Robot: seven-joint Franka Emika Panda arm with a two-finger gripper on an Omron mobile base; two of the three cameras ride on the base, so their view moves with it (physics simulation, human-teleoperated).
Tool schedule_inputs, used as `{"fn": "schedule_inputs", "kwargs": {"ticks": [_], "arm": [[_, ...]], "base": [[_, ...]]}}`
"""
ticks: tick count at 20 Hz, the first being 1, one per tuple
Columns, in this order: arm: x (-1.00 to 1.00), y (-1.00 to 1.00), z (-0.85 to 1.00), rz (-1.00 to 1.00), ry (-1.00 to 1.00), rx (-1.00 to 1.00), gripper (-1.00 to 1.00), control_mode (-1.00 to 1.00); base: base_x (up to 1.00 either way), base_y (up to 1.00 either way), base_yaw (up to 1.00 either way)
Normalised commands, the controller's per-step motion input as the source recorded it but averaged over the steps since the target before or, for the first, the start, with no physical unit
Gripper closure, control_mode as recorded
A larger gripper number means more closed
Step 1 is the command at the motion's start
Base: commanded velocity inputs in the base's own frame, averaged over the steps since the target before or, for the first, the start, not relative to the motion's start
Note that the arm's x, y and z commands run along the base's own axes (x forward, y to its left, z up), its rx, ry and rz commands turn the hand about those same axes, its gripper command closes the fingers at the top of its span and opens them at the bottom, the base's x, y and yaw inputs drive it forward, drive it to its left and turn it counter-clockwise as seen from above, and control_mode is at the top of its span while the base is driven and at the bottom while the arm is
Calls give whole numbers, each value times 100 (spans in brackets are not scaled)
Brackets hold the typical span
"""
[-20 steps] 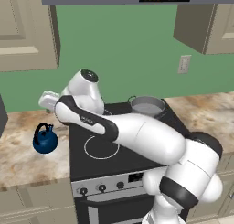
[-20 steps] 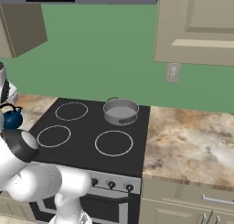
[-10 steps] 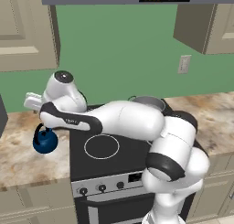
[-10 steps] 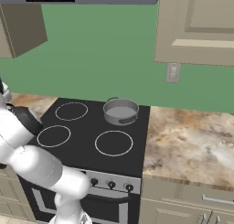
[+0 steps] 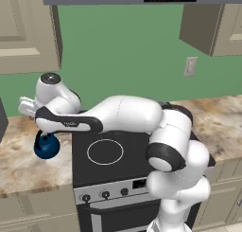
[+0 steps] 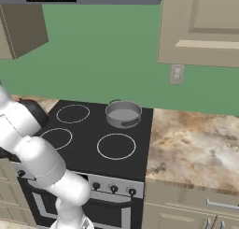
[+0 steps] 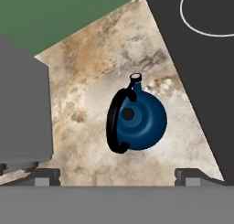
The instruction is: Pick the kettle from the counter and place it on a stove burner. Then turn the burner on.
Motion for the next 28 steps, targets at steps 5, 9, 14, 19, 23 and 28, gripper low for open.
{"fn": "schedule_inputs", "kwargs": {"ticks": [5, 9, 14, 19, 23, 28], "arm": [[0, 0, -42, 0, 19, 0, -100, -100], [5, 0, -54, 0, 16, -3, -100, -100], [12, 0, -28, 0, 4, -2, -100, -100], [24, 0, -7, 0, 0, -1, -100, -100], [36, 10, -1, 0, 0, 0, -100, -100], [37, 24, -11, 0, 1, 0, -100, -100]], "base": [[0, 0, 0], [0, 0, 0], [0, 0, 0], [0, 0, 0], [0, 0, 0], [0, 0, 0]]}}
